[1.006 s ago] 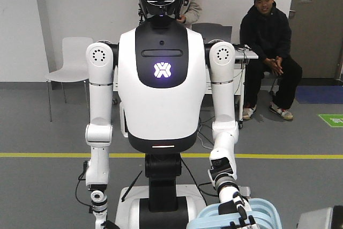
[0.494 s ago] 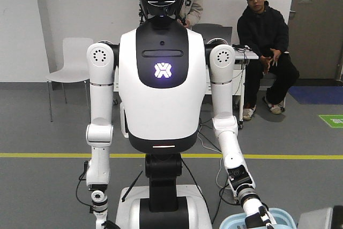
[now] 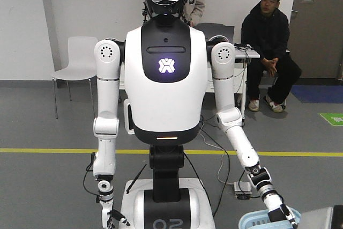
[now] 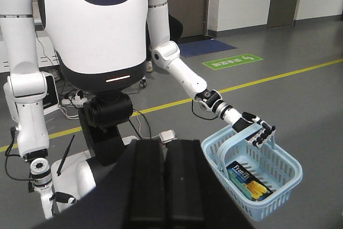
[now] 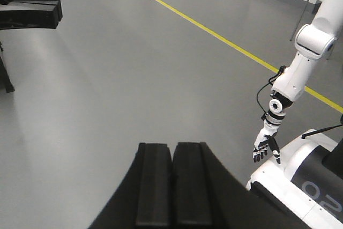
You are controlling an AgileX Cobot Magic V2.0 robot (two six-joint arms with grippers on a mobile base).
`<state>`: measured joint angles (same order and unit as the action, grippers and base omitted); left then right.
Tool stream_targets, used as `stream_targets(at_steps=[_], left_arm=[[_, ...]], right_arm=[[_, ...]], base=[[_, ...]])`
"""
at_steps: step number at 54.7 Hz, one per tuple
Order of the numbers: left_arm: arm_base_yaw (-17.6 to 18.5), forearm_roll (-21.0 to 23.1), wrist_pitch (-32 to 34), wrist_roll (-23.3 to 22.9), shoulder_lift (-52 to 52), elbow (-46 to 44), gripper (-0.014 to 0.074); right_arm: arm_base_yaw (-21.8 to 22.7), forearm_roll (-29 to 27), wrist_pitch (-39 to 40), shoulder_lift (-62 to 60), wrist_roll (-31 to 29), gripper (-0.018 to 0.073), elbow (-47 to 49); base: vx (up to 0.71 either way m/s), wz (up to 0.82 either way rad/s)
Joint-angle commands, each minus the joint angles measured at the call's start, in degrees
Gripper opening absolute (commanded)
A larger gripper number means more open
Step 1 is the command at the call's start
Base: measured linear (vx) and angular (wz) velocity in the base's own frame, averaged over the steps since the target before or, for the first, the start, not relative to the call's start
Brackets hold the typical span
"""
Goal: Pick snacks and fruit into basket
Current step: 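Turn the base away from the other robot toward the fruit tables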
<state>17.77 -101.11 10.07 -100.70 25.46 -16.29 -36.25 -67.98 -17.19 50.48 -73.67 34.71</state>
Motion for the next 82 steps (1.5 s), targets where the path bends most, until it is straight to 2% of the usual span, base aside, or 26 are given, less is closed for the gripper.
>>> stream_targets(at_steps=[1, 52, 82], left_arm=[[-0.12, -2.37, -1.31, -0.38, 0.33, -1.69, 0.0003], [-0.12, -2.37, -1.31, -0.38, 0.33, -1.69, 0.0003], [-0.12, -2.37, -1.34, -0.38, 0.33, -1.69, 0.0003]], right_arm=[[0.18, -1.0, 1.06, -0.55, -0.13, -0.0008, 1.81], [0.18, -1.0, 0.99, -0.55, -0.07, -0.0008, 1.81], [0.18, -1.05, 0.98, -0.55, -0.27, -0.0008, 1.81]], base=[[-0.21, 0.05], [-0.26, 0.01], [-0.08, 0.37]])
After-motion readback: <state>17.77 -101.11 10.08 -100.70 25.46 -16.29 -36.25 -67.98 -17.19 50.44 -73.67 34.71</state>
